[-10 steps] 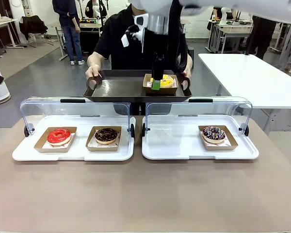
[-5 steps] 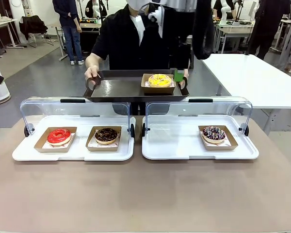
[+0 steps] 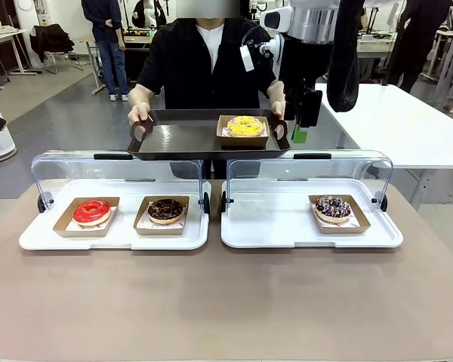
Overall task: Provide the desired donut to the person.
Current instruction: Place the picked Paper togo box onto the Handle tray extended by the person, then pick up and lift the Paper togo box containing the Donut pointed at by the person.
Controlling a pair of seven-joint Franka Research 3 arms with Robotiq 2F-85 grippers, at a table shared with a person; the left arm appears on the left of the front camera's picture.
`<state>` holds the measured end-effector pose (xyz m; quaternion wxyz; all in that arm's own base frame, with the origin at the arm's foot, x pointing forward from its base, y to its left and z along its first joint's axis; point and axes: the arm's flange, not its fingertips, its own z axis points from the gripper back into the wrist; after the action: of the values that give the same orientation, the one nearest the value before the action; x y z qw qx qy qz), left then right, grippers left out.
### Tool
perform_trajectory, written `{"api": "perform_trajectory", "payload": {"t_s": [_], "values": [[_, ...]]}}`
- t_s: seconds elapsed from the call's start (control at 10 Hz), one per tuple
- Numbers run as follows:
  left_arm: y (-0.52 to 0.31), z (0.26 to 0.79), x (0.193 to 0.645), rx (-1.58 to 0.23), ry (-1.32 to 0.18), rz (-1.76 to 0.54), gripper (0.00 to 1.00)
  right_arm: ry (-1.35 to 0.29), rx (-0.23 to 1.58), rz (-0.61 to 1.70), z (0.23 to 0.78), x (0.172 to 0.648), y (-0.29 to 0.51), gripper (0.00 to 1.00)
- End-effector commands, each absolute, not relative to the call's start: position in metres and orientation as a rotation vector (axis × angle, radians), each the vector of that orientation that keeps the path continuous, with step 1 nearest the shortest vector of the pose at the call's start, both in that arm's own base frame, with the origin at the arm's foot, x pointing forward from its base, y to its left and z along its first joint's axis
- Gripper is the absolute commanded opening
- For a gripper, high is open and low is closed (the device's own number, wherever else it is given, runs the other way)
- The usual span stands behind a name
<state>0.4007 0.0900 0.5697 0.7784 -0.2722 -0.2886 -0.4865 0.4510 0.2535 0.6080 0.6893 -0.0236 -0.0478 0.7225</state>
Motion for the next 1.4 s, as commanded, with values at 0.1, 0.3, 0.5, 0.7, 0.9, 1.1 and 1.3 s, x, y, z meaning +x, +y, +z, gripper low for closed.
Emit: {"api": "perform_trajectory", "payload": {"t_s": [0.1, 0.3, 0.5, 0.7, 0.9, 1.1, 1.3], "values": [[0.09, 0.571, 0.401, -0.599, -0.639, -1.058, 1.0, -0.102, -0.051, 1.606, 0.615, 0.448, 0.255, 1.0], [0.09, 0.571, 0.401, -0.599, -0.639, -1.058, 1.0, -0.102, -0.051, 1.606, 0.615, 0.448, 0.255, 1.0], [0.09, 0.571, 0.401, -0.599, -0.639, -1.058, 1.0, -0.102, -0.051, 1.606, 0.615, 0.448, 0.255, 1.0], [0.09, 0.571, 0.401, -0.599, -0.639, -1.058, 1.0, -0.102, -0.051, 1.606, 0.615, 0.448, 0.255, 1.0], [0.09, 0.571, 0.401, -0.599, -0.639, -1.058, 1.0, -0.102, -0.051, 1.606, 0.615, 0.448, 0.255, 1.0], [0.09, 0.571, 0.401, -0.599, -0.639, -1.058, 1.0, -0.102, -0.051, 1.606, 0.615, 0.448, 0.255, 1.0], [0.09, 0.571, 0.401, -0.599, -0.639, -1.058, 1.0, -0.207, 0.08, 1.569, 0.629, 0.454, 0.237, 1.0]]}}
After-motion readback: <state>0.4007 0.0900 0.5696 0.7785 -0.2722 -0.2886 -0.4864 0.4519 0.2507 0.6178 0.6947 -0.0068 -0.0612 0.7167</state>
